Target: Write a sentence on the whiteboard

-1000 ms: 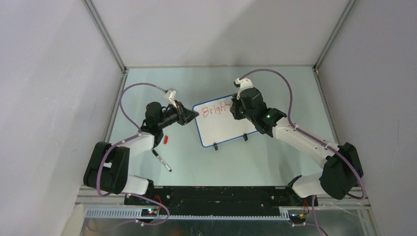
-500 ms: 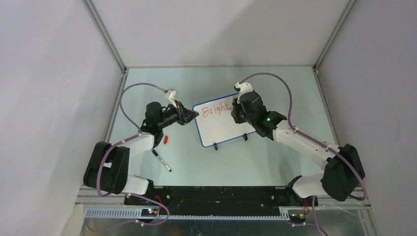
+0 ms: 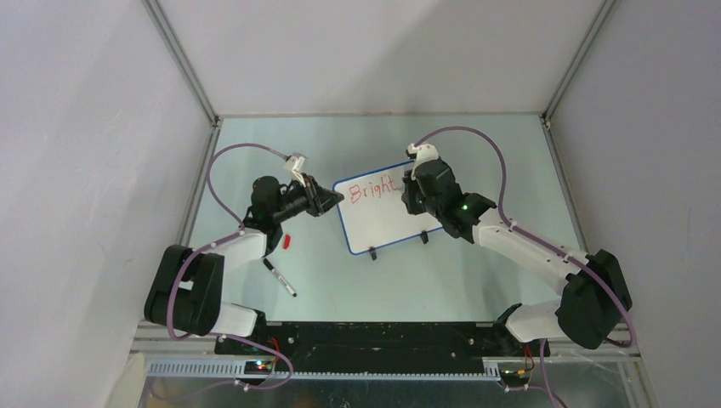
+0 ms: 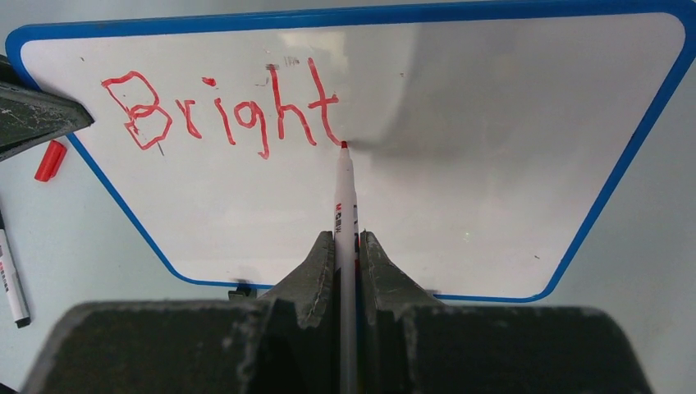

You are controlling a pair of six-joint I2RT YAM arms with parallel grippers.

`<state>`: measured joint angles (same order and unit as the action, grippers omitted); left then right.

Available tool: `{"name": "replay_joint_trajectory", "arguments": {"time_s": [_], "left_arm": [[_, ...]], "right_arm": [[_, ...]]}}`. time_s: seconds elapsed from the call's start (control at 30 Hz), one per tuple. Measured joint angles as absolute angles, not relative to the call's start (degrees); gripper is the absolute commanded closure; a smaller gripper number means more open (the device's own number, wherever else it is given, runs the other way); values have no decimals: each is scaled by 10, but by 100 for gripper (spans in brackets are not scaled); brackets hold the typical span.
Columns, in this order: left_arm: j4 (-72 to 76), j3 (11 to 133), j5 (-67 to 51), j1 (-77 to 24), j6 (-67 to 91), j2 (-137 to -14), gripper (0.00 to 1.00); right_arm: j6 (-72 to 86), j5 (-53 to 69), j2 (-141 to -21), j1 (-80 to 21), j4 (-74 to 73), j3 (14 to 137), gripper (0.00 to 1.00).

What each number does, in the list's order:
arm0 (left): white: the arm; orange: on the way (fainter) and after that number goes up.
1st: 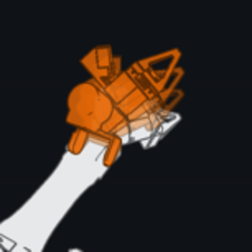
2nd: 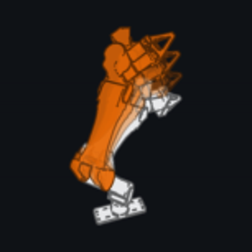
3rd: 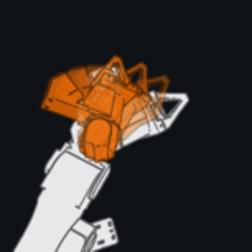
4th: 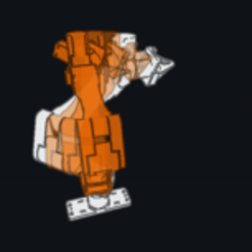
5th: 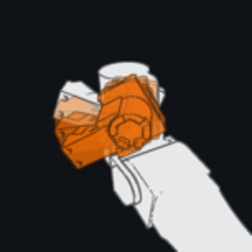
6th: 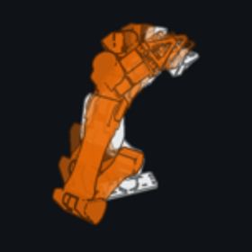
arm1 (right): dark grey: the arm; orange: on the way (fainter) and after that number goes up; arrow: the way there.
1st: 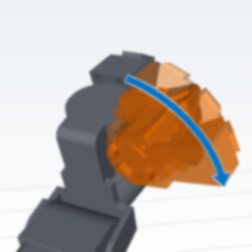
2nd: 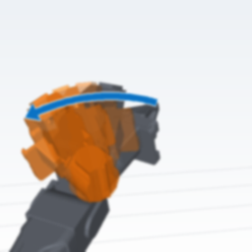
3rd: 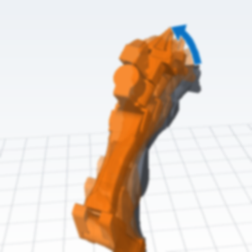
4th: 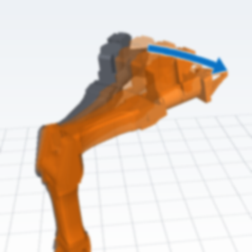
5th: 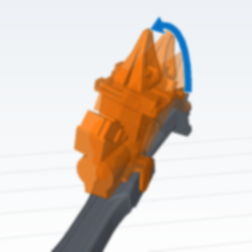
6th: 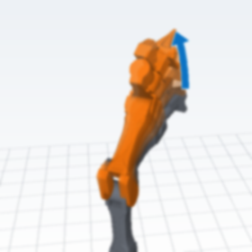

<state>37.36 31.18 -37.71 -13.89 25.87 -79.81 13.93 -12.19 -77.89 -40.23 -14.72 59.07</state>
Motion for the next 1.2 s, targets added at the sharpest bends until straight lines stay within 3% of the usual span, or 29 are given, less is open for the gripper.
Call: {"name": "replay_joint_trajectory", "arguments": {"time_s": [0.47,1.1,1.2], "left_arm": [[373,312,-377,-139,259,-798,74],[367,312,-377,-139,254,-797,68],[367,312,-377,-139,254,-797,62]], "right_arm": [[134,-112,-717,-400,-139,584,100],[92,-139,-606,-455,28,408,100],[87,-152,-606,-468,45,402,100]]}}
